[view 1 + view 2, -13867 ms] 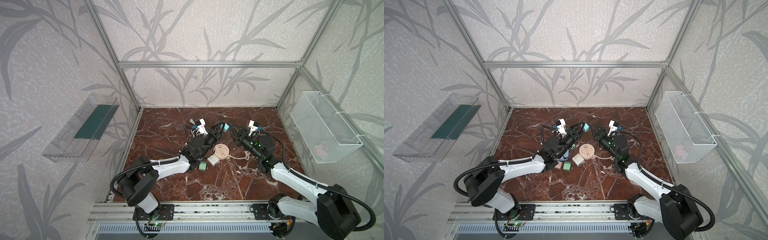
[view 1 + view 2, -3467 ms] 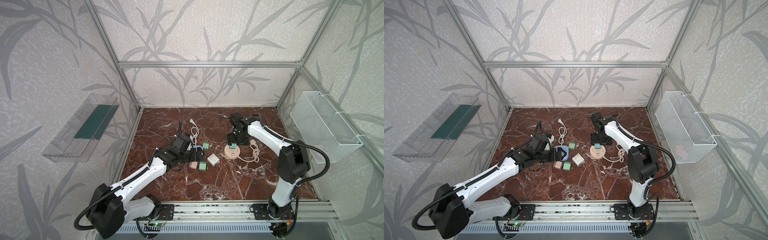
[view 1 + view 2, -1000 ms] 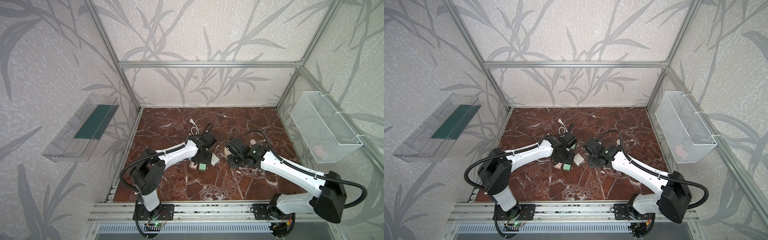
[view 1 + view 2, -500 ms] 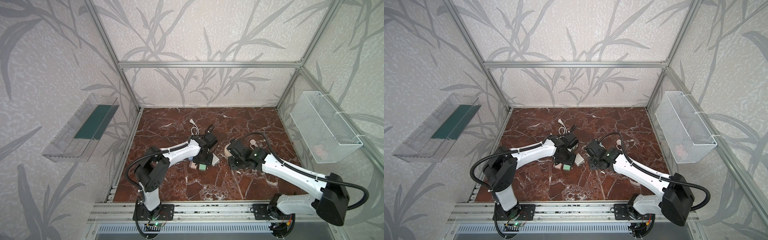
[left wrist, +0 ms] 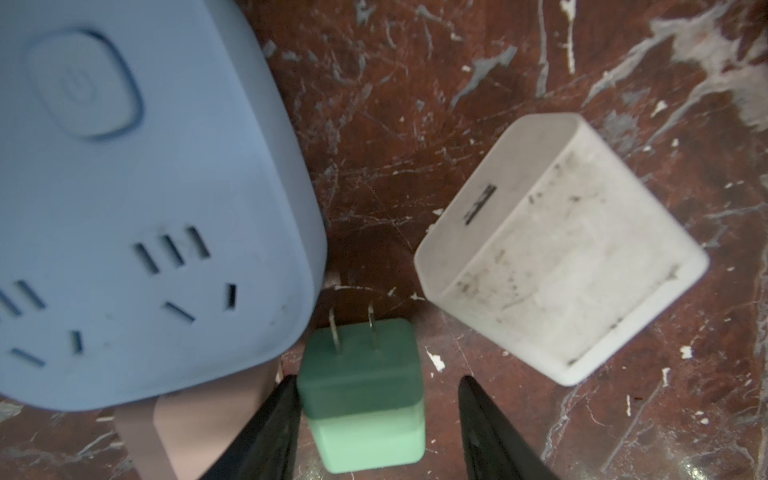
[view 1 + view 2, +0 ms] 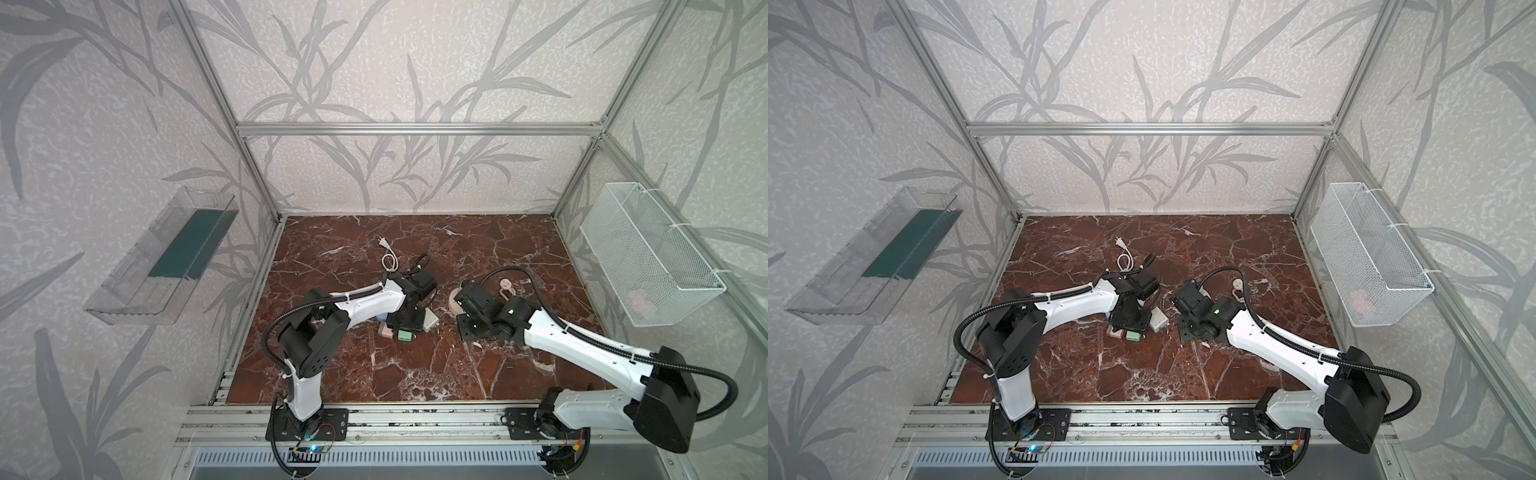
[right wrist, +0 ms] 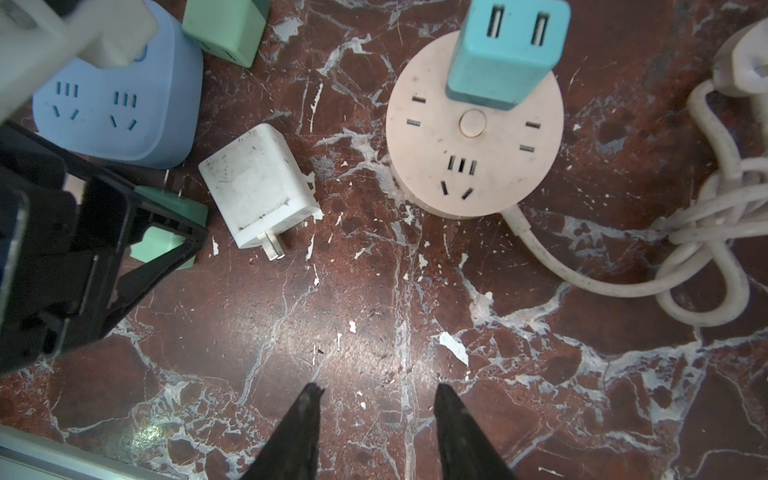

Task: Insert the plug
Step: 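Lower the left gripper onto the green plug beside the blue strip and grasp it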

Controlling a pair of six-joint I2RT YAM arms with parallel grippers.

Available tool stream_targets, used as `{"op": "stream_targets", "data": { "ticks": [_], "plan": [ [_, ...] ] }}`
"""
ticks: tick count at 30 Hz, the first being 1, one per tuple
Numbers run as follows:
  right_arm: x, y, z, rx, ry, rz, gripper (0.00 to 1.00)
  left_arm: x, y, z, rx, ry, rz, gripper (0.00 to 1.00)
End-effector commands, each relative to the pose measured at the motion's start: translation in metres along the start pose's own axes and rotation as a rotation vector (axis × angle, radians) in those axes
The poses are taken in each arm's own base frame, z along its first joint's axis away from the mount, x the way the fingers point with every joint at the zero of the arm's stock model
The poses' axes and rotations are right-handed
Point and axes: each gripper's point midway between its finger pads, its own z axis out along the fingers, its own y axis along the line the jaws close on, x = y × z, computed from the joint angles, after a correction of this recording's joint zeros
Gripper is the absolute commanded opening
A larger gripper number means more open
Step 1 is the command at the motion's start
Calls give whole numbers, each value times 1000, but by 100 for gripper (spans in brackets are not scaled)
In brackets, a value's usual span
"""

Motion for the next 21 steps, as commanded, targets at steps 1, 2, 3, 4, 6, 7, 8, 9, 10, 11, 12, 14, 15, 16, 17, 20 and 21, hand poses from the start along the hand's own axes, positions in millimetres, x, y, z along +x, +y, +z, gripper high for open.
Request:
{"op": "stream_targets", "data": {
  "ticks": [1,2,3,4,6,7,8,9,10,11,12,14,15,16,17,20,21],
  "plan": [
    [-1,-3,-3,1,-19,17,45,-4,-5,1,-1,1,7,58],
    [-1,-4,-2,1,-17,16,45,-4,-5,2,-2,4,6,58],
    [-1,-4,-3,2,-19,17,45,-4,-5,3,-3,7,6,58],
    [0,-4,-2,2,-19,16,45,-4,-4,4,-6,9,4,56],
    [0,-5,-2,3,-19,17,45,-4,-4,7,-10,12,4,56],
    [0,-6,-2,3,-19,17,45,-4,-4,8,-12,13,2,56],
    [1,-6,-2,3,-20,18,45,-3,-3,9,-16,15,2,55],
    [1,-7,-2,5,-19,18,45,-3,-3,10,-17,17,3,55],
    [1,-7,-2,4,-21,19,45,-3,-3,11,-17,18,2,55],
    [1,-8,-1,5,-21,19,45,-3,-3,12,-20,22,1,55],
    [1,-8,-1,4,-21,19,45,-3,-3,13,-18,22,2,55],
    [2,-9,-1,3,-20,22,45,-4,-3,13,-19,20,-2,53],
    [2,-8,0,1,-21,22,45,-4,-4,14,-19,20,-3,54],
    [2,-9,0,0,-19,23,45,-4,-4,14,-18,20,-3,54],
    [2,-8,0,-2,-20,24,45,-4,-4,14,-18,19,-2,53],
    [3,-8,2,-5,-17,24,45,-6,-4,16,-22,22,2,53],
    [4,-8,3,-5,-15,25,45,-6,-5,16,-22,22,2,53]
  ]
}}
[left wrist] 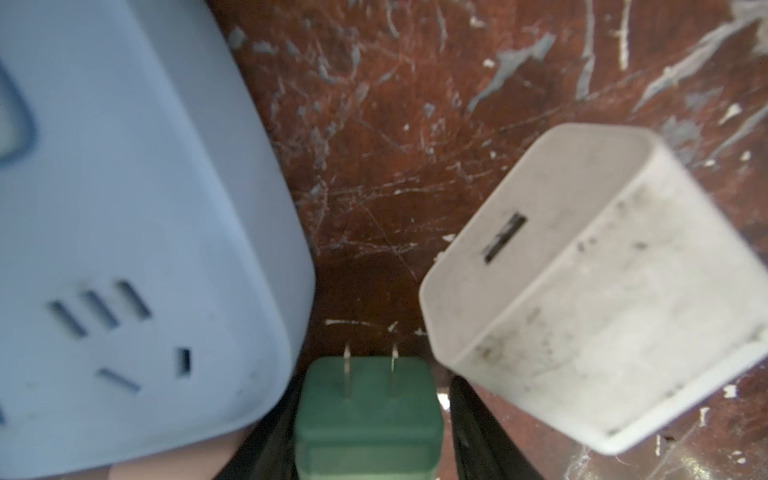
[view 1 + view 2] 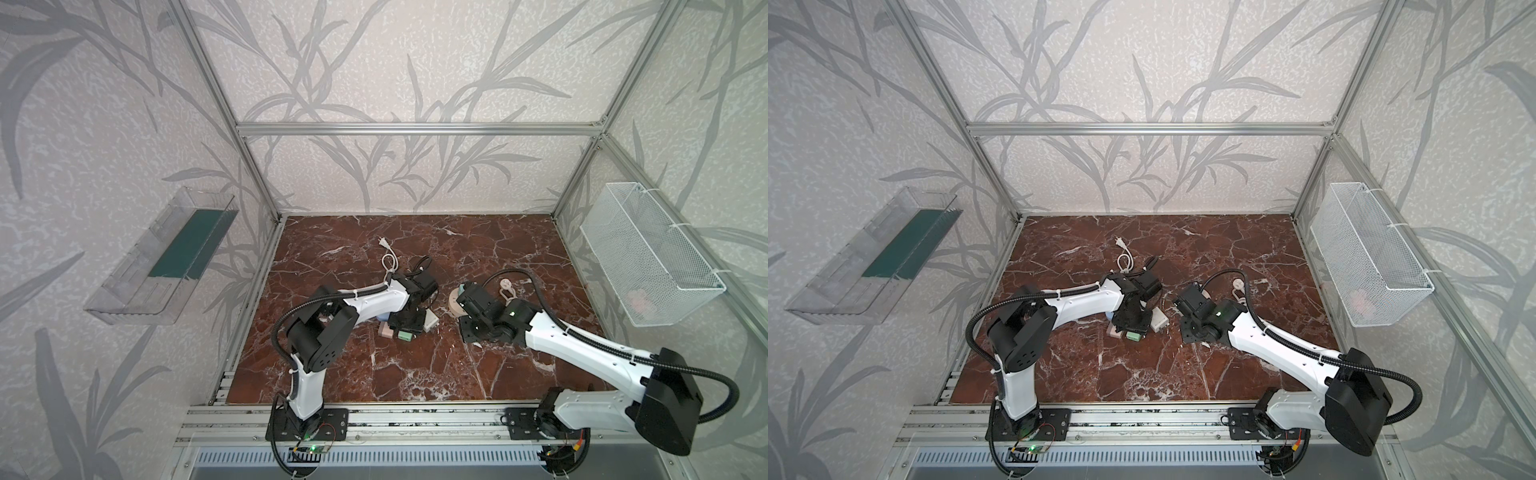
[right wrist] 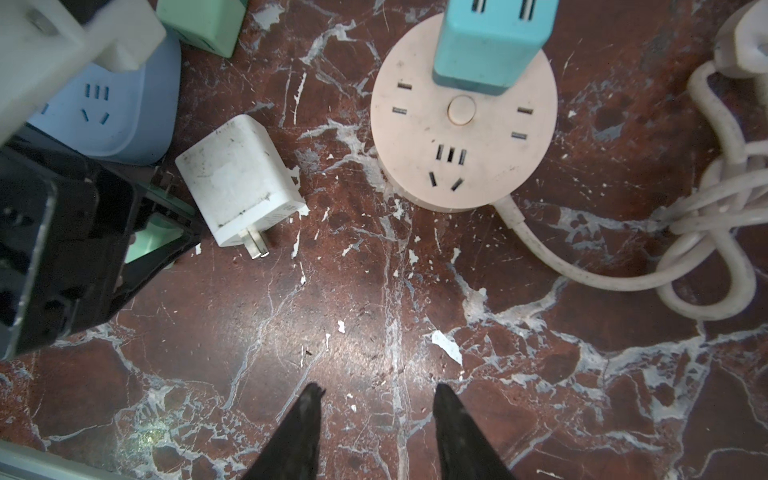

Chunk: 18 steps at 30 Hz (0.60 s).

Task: Insert the plug

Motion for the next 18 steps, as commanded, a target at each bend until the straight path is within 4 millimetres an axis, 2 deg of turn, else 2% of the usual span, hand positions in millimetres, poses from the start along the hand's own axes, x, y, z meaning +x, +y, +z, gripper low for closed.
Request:
{"op": "stream_targets", "data": {
  "ticks": [1,13,15,17,18],
  "plan": [
    [-1,-1,-3,-12,-16,13,45,-3,-3,2,-11,3,3,52],
    [0,2,1,-28,-7,15,45,-3,1,2,-21,-3,2,41],
    [0,4,1,-33,-2,15,45,-2,1,1,-19,-7,1,32],
    [0,7,1,-45,7,13,44,-1,3,-2,-23,-11,-7,0],
    [0,8,0,-48,11,13,45,1,3,-3,-21,-9,-4,0]
  ]
}}
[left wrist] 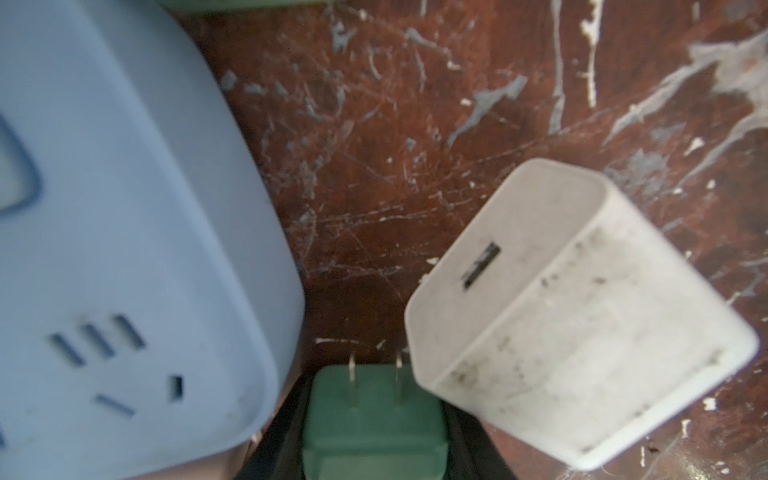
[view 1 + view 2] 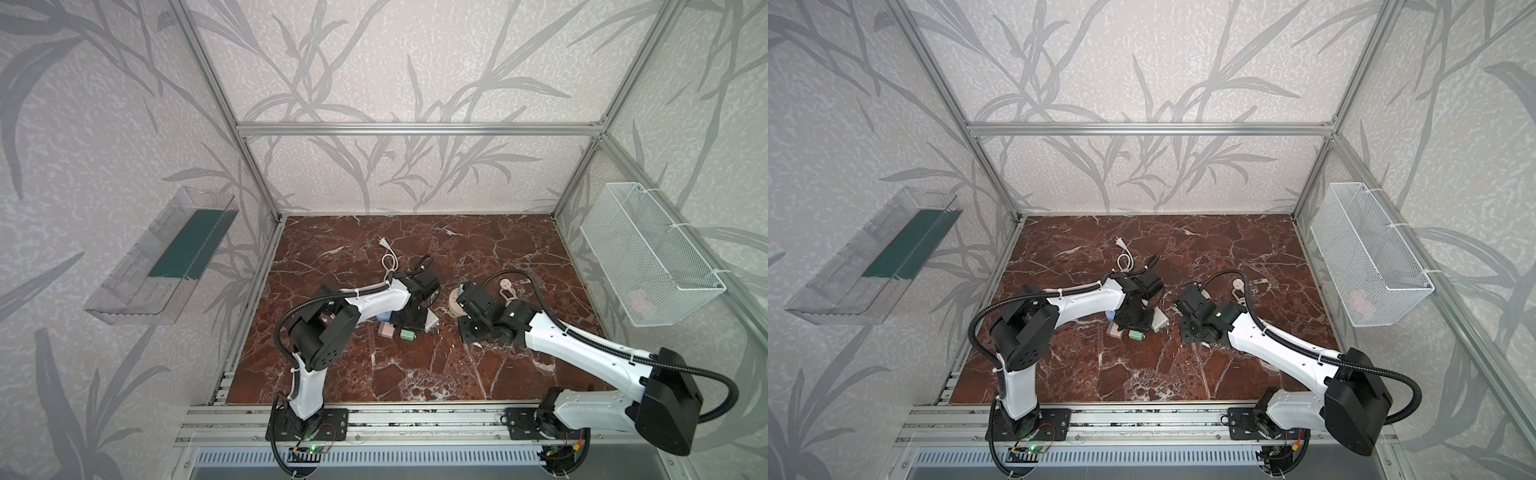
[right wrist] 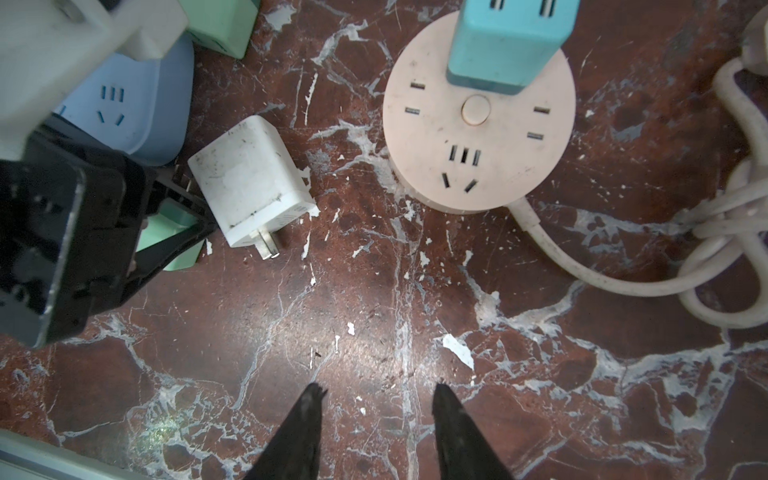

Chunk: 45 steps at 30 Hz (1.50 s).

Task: Insert the plug

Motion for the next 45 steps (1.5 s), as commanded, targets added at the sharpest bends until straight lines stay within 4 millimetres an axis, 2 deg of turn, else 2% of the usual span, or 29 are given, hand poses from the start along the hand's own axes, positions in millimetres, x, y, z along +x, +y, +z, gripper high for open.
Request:
{"op": "stream_targets", "data": {
  "ticks": [1,3,6,10,14,17,19,22,26,28,32,39,45],
  "plan": [
    [-1,4,-2,-24,11,9,44,10,6,-4,-18,7,5,0],
    [0,7,-3,-38,25,3,44,19,12,-8,-21,8,3,0],
    [0,8,-10,-45,30,-5,43,21,17,-33,-7,-53,-9,0],
    [-10,10,-26,-71,-34,-7,43,1,10,-101,109,-261,-102,0],
    [-24,17,-43,-141,-129,6,42,-27,5,-173,294,-547,-290,0],
    [-34,24,-56,-195,-188,26,41,-43,17,-213,417,-750,-490,0],
    [-43,34,-65,-256,-234,33,41,-48,27,-230,461,-814,-625,0],
    [-59,57,-84,-383,-335,3,41,-47,37,-236,515,-802,-835,0],
    [-80,75,-105,-465,-504,-47,43,-49,27,-226,766,-731,-1117,0],
    [-89,83,-112,-500,-571,-68,45,-50,21,-223,839,-666,-1205,0],
    [-102,101,-122,-592,-683,-100,59,-56,2,-228,948,-563,-1259,0],
    [-114,120,-122,-703,-736,-63,60,-65,-24,-215,1128,-424,-1368,0],
    [-122,116,-126,-685,-774,-33,60,-67,-33,-219,1168,-409,-1362,0]
  ]
}}
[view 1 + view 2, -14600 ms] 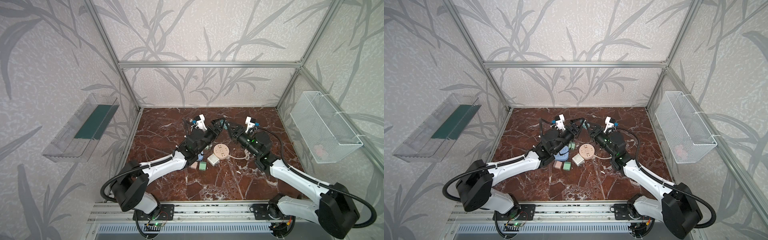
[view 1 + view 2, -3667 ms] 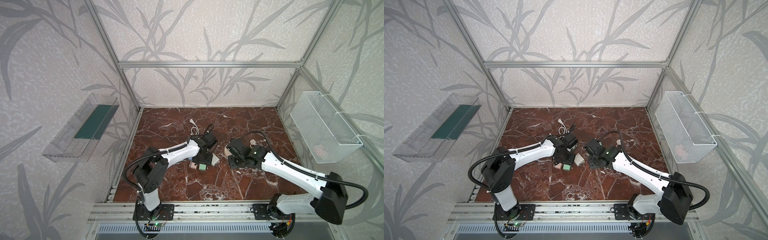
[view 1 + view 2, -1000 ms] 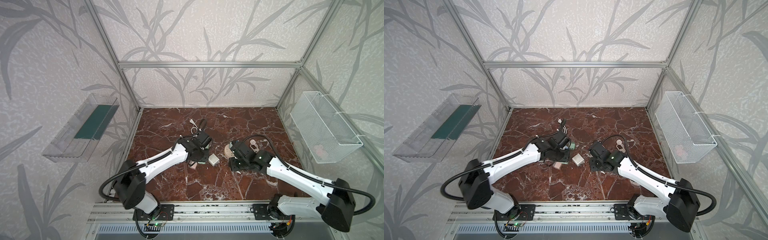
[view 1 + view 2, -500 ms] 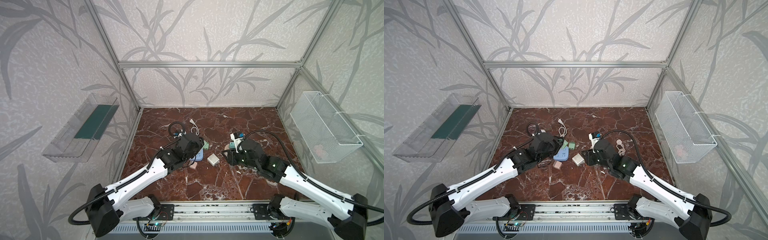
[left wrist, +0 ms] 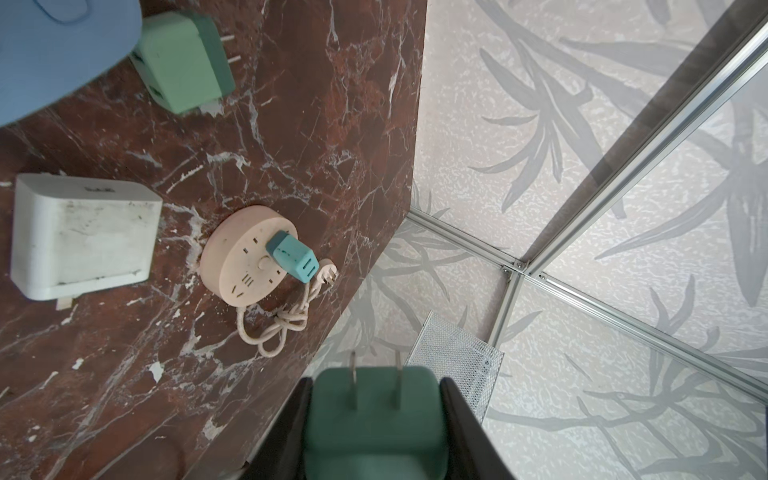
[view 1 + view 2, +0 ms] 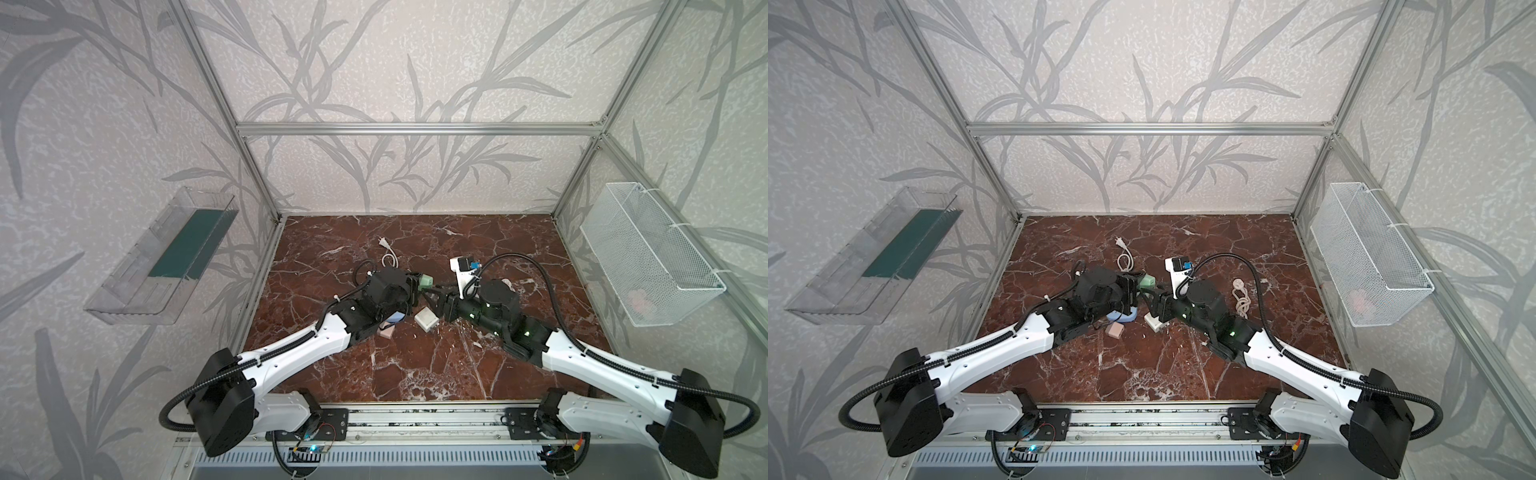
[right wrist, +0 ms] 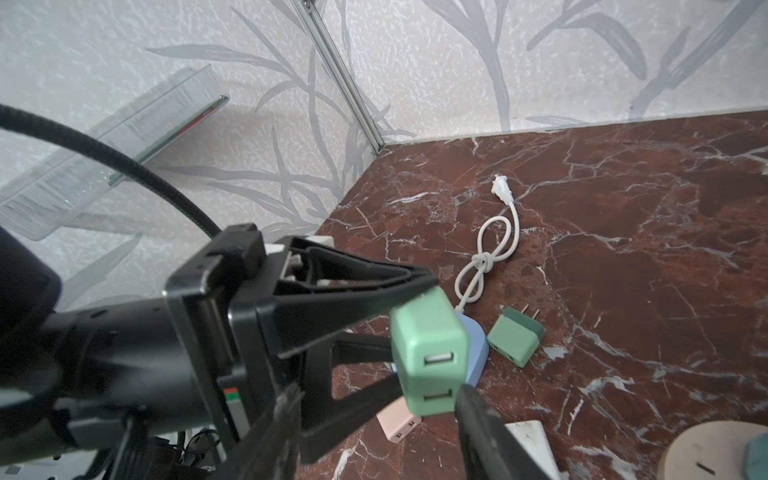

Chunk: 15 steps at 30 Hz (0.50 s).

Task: Insert the plug
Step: 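Grasp the green plug with the right gripper from the left gripper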

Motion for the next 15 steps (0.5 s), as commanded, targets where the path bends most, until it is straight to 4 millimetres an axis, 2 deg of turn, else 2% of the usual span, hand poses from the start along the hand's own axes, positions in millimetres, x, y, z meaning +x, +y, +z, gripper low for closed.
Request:
{"op": "stream_targets", "data": {
  "ticks": [1,8,15],
  "plan": [
    [-20,6,-4,-8,-81,2,60,15,-19,-3,71,67,-86,0],
    [-25,-4,-12,61,-88,-48,60,20,-18,-2,91,111,-106,0],
    [-24,-9,-8,96,-68,-93,58,28,-29,-5,125,146,-96,0]
  ]
}}
